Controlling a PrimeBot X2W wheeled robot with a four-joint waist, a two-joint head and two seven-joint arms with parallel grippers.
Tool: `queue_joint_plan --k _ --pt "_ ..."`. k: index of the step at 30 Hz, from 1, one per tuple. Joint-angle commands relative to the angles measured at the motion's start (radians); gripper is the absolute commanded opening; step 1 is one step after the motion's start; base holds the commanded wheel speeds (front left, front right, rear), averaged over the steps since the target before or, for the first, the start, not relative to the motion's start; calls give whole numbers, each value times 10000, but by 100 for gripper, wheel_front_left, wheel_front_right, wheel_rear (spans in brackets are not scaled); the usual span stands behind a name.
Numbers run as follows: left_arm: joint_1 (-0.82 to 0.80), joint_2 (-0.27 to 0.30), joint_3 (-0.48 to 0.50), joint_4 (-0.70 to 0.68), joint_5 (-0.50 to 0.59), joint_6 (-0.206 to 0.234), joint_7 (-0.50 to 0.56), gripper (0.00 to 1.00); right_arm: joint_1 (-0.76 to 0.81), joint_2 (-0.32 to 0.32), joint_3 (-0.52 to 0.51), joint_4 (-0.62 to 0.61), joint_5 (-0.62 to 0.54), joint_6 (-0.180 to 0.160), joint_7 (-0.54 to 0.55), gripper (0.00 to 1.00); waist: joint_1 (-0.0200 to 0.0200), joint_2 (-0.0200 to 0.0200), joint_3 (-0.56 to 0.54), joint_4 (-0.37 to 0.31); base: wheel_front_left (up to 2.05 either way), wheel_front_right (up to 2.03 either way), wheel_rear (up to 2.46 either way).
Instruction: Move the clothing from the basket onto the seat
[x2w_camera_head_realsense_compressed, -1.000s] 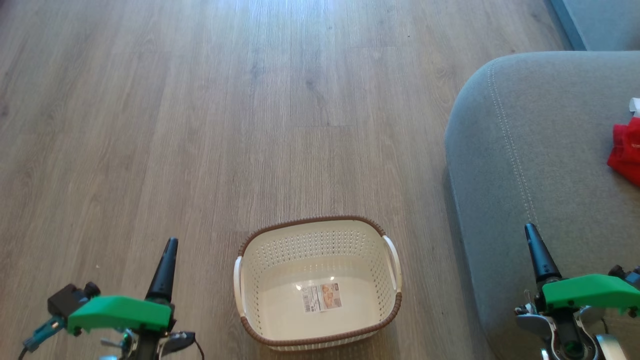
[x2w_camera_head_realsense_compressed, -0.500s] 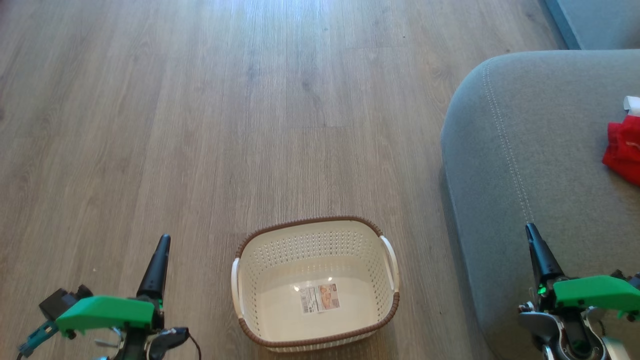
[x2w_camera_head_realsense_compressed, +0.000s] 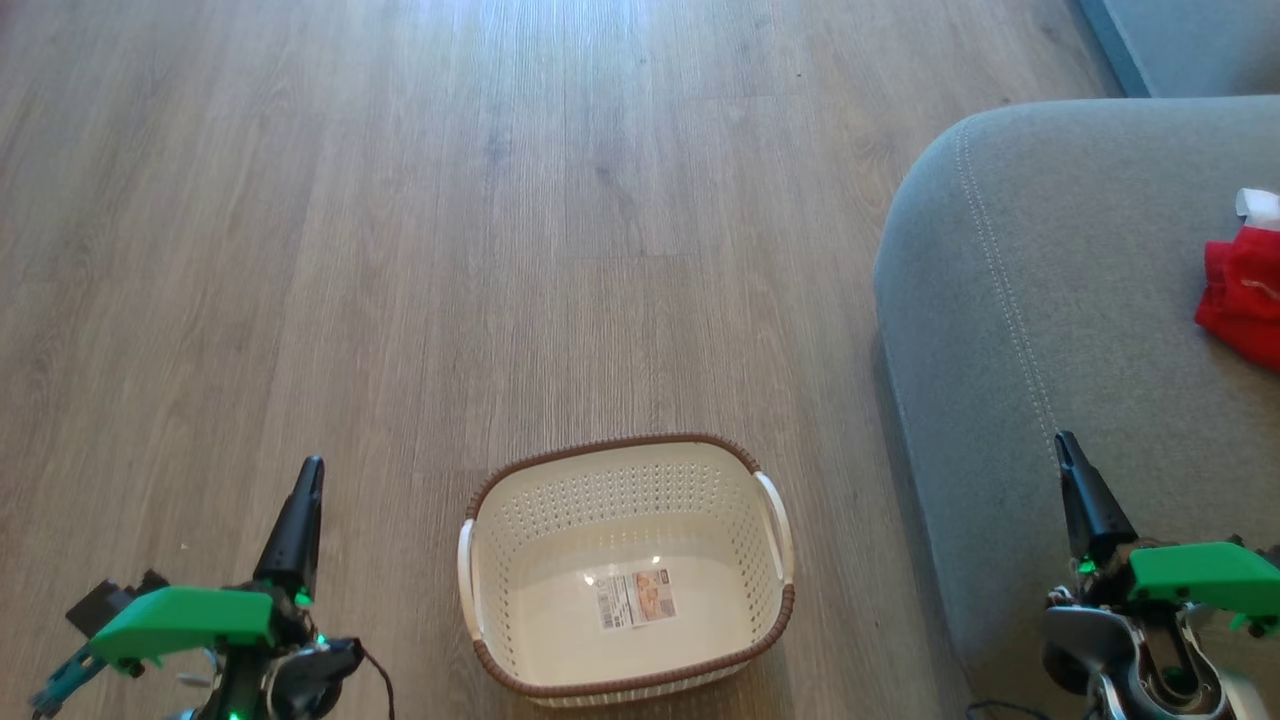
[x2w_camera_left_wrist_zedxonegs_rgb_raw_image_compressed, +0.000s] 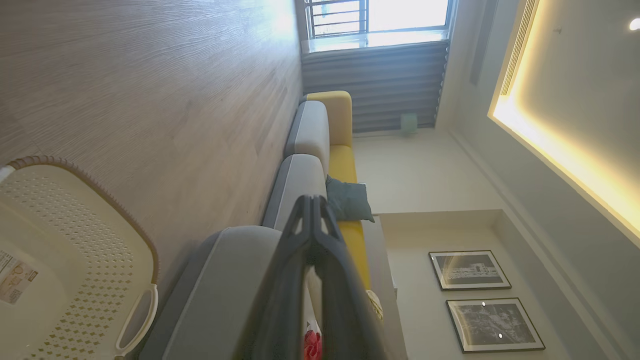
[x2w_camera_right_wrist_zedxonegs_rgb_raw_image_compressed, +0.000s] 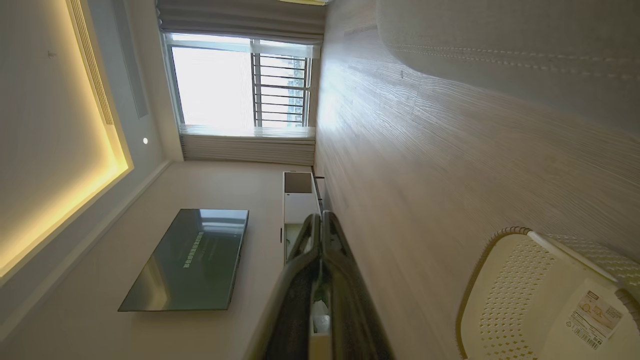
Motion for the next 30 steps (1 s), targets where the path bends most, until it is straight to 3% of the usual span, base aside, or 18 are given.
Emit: queue_joint_plan --k 1,30 --pt "-565 119 407 -267 -332 -84 147 0 -513 6 141 -355 323 6 164 0 0 0 -3 -12 0 0 0" --pt "-601 47 569 -244 -552 -105 307 0 -534 19 109 -355 598 6 248 0 0 0 -8 -32 0 0 0"
